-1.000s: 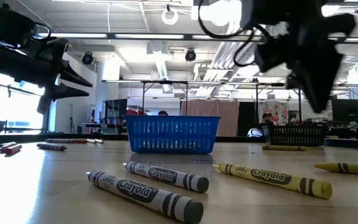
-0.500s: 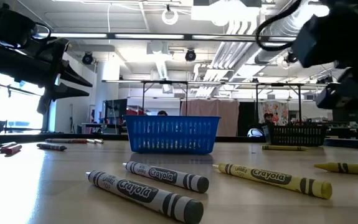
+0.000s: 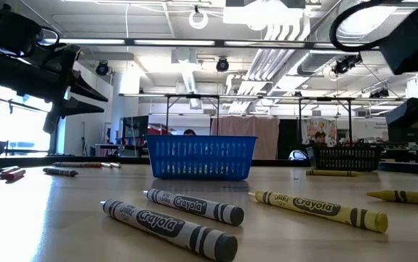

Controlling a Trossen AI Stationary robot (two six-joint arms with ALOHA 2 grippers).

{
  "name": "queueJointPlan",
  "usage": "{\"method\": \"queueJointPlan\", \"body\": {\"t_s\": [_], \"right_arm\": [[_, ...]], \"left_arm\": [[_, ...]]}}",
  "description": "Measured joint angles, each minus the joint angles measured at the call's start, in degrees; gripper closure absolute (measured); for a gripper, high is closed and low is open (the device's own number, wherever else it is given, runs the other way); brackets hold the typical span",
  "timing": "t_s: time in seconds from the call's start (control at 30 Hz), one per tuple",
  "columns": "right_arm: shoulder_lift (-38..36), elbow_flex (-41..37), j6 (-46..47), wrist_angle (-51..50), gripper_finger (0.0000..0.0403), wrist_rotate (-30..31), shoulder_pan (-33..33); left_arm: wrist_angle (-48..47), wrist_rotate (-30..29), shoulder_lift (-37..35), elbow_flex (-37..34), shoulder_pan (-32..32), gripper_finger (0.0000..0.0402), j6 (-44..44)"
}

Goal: Sort crayons
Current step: Put the red crayon into the black basket

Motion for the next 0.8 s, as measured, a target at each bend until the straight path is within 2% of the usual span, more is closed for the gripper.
{"method": "queueJointPlan", "body": {"t_s": [0.2,0.57,0.67,0.8], "right_arm": [[3.5,0.1,-1.2,2.1,0.0325,0.7,0.1],[5.7,0.4,-3.7,1.0,0.0327,11.7,0.2],[5.7,0.4,-3.3,0.8,0.0343,12.6,0.2],[5.7,0.3,-2.7,0.6,0.0387,12.9,0.1]], "left_arm": [[0.0,0.0,0.0,0.0,0.0,0.0300,0.0],[0.0,0.0,0.0,0.0,0.0,0.0300,0.0],[0.0,0.0,0.0,0.0,0.0,0.0300,0.0],[0.0,0.0,0.0,0.0,0.0,0.0300,0.0]]}}
